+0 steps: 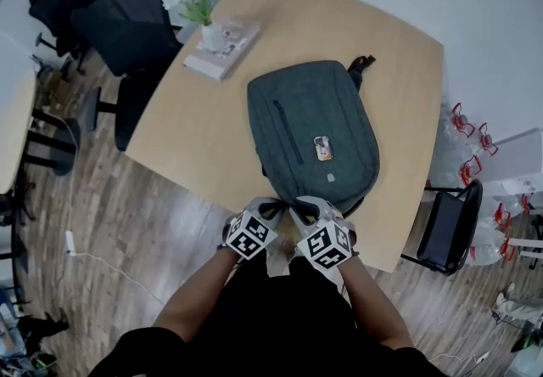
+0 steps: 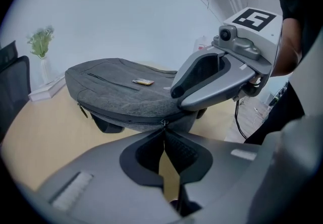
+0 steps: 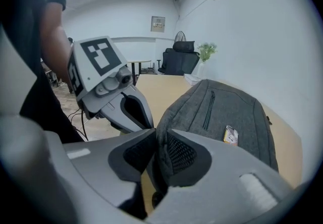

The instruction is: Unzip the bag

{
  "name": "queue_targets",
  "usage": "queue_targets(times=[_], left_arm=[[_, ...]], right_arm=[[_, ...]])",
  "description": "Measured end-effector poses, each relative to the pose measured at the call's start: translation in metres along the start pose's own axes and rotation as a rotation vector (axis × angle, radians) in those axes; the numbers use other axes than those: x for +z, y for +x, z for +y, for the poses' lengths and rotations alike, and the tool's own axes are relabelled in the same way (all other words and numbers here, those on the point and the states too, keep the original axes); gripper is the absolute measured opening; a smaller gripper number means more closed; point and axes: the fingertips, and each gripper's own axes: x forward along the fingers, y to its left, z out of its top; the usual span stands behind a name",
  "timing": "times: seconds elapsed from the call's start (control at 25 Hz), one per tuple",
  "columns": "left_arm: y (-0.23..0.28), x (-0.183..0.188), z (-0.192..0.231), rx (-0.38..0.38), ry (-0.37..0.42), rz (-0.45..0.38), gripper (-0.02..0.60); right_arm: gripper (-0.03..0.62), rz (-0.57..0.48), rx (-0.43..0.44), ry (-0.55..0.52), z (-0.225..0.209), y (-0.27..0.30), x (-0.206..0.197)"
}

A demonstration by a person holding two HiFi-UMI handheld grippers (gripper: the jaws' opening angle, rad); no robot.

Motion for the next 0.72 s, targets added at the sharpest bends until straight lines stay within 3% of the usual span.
queue_targets(times=[0.24,0.4,0.56,0.68,0.72], left_arm=[[-0.013,-0.009,0.026,0.059,-0.047,-0.024,0.026],[-0.029,-0.022,0.055,0.125,-0.088,-0.010,0.026],[-0.044,-0.032,0.088,0.197,-0.128,-0.003,0.026],[-0.047,-0.034,0.093,0.175,-0.124,-0.003,0.026],[-0.046,-0.034,0.091,0.162,-0.112,0.000,0.026]], right_arm=[[0.141,-0.031,0.062,-0.100,-0.007,-0.027,-0.010],[0.144,0.007,0.059,-0.247,-0.012,-0.032,-0.032],[0.144,0.050,0.055,-0.293,-0.019,-0.029,-0.039],[0.142,0.077,0.062,-0.338,-0.018,-0.019,-0.039],[0.112,0.084,0.065,-0.342,-0.016,-0.015,-0.039]])
